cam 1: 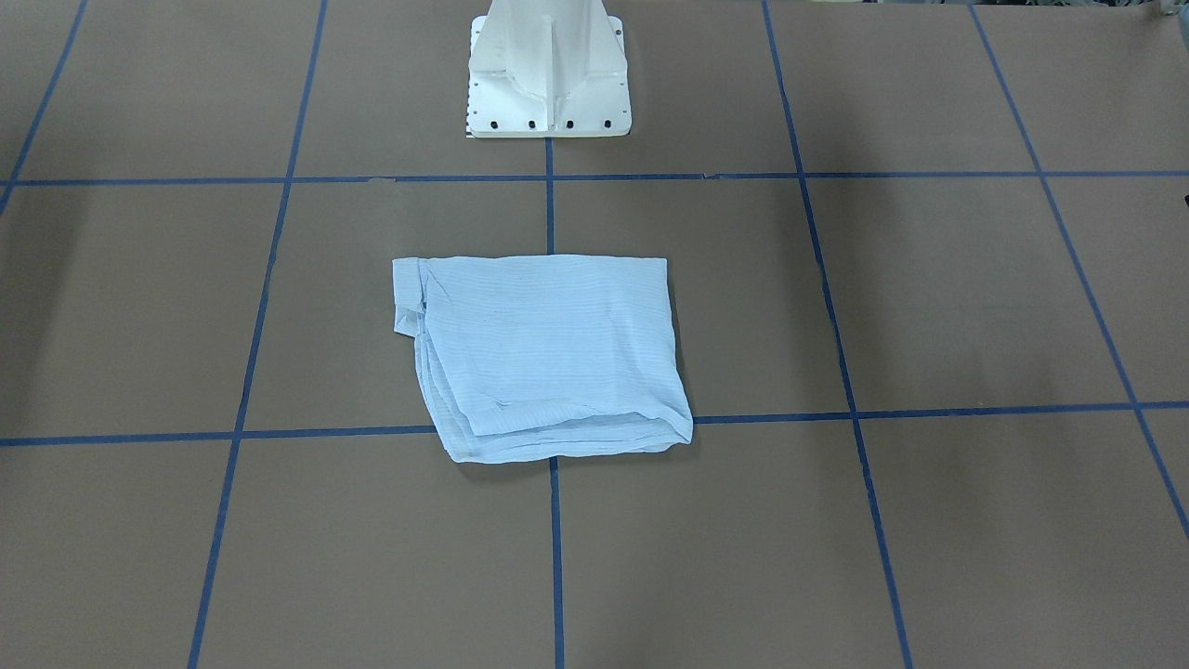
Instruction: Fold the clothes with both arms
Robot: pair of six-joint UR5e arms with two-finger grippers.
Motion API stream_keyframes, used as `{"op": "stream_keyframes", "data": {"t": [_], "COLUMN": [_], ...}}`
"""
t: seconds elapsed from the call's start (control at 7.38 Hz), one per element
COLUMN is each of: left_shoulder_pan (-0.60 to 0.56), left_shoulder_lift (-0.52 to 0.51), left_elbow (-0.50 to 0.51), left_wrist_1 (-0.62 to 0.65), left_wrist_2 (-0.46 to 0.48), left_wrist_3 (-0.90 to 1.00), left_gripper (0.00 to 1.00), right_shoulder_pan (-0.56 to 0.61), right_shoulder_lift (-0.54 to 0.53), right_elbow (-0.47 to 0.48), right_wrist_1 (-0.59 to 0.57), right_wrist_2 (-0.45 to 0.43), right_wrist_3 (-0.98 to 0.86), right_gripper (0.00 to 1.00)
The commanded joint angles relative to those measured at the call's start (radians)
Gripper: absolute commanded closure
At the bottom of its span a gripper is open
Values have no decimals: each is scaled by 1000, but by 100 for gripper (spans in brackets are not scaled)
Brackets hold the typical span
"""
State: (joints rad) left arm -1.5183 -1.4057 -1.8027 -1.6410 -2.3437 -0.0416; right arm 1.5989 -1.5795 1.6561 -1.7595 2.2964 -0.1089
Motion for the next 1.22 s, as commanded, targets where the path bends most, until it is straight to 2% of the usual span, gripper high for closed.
{"op": "stream_keyframes", "data": {"t": [0.0,1.08], "left_shoulder_pan": [-9,-16], "left_shoulder_lift": [-1,-1], "left_elbow": [2,6], "left_wrist_1": [-45,-45], "left_wrist_2": [4,6], "left_wrist_3": [-41,-41], "left_gripper": [1,1], "right_shoulder_pan": [1,1], "right_shoulder_lift": [1,4], "right_elbow": [1,-1], "right_wrist_1": [0,0], "right_wrist_2": [0,0], "right_wrist_3": [0,12], "right_gripper": [0,0]}}
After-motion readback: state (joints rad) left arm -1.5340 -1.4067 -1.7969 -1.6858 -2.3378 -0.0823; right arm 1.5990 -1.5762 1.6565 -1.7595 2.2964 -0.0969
